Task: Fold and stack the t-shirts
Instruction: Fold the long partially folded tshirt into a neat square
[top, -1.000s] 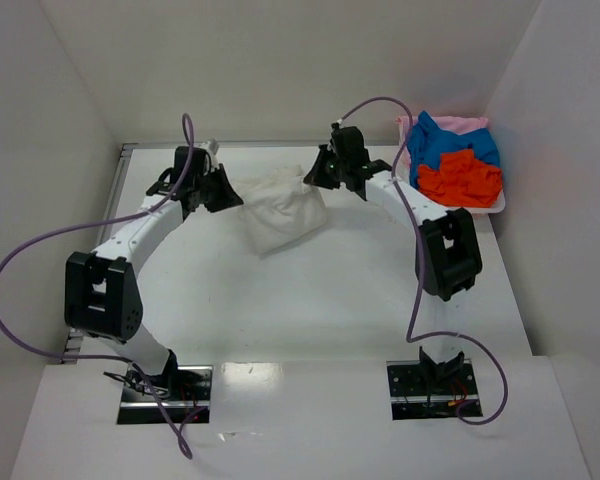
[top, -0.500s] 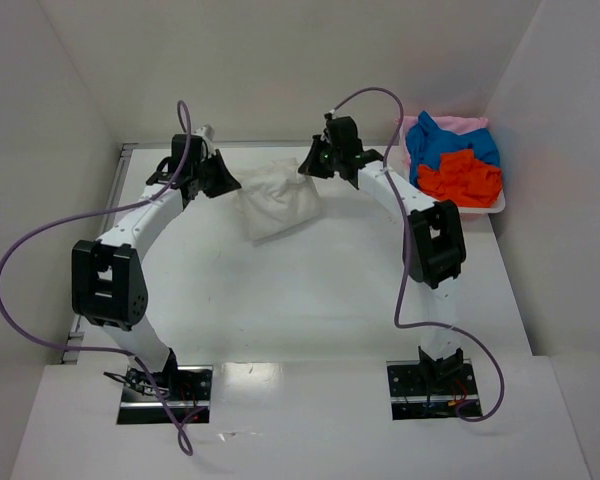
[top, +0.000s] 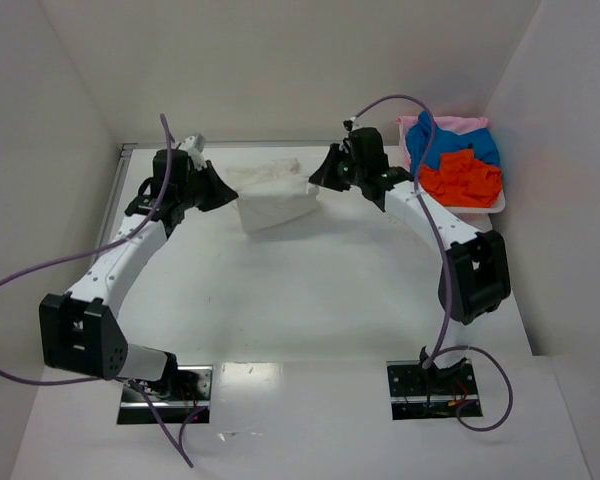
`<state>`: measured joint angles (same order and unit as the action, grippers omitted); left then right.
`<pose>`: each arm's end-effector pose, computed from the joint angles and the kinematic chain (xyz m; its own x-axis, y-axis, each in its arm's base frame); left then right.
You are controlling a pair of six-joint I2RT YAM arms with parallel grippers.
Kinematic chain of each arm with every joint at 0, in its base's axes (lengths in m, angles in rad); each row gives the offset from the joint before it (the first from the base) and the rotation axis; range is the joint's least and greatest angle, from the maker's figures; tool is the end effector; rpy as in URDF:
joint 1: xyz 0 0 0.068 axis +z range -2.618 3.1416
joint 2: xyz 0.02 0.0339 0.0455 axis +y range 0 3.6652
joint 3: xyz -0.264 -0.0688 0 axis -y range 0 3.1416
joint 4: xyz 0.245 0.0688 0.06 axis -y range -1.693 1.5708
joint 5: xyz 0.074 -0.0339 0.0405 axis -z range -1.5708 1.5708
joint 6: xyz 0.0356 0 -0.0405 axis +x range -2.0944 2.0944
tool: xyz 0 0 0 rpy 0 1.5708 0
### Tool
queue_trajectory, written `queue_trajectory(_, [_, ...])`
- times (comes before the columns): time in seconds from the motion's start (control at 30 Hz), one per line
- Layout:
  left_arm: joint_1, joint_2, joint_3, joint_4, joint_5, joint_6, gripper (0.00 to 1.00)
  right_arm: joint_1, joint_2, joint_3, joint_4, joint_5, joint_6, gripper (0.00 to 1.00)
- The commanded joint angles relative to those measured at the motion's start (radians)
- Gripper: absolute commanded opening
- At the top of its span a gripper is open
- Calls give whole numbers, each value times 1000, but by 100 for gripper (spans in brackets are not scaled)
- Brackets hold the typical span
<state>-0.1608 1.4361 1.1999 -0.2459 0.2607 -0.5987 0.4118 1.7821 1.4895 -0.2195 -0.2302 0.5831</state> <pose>0.3271 -0.0623 0.3259 -0.5923 -0.4556 -0.6646 0.0561 0.7995 -0.5981 0.3835 0.1763 0.3052 -0.6898 0.2837 -0.6661 -0.2302 0.7863 0.5733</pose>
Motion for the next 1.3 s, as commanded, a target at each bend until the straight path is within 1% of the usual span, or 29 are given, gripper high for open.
queue_trajectory(0.0, [-13, -111, -48, 17, 8, 17, 0, -5, -116, -69, 78, -17, 23, 0])
queue_trajectory(0.13, [-22, -190, -72, -33, 32, 17, 0, 7, -197, -147, 78, -17, 33, 0])
queue_trajectory(0.4, [-80, -308, -94, -125, 9, -2, 0, 61, -387, -301, 78, 17, 78, 0])
queue_trajectory(0.57, [-80, -384, -74, -180, -1, -13, 0, 61, -498, -321, 46, 52, 87, 0])
queue_trajectory(0.67, [-80, -384, -34, -190, -1, -13, 0, 61, -518, -275, 11, 75, 77, 0])
queue_trajectory(0.83, [-80, -293, -13, -181, -11, -4, 0, 61, -432, -216, -1, 84, 57, 0])
queue_trajectory(0.93, [-80, -241, -13, -171, -21, -4, 0, 61, -360, -204, 17, 84, 47, 0])
queue_trajectory(0.97, [-80, -227, -13, -171, -21, -4, 0, 52, -315, -192, 17, 84, 38, 0])
queue_trajectory(1.2, [-69, -99, -34, -95, -12, -4, 0, 22, -143, -144, 51, 55, 18, 0])
queue_trajectory(1.27, [-60, -50, -20, -81, -12, -4, 0, 22, -107, -103, 60, 45, 18, 0])
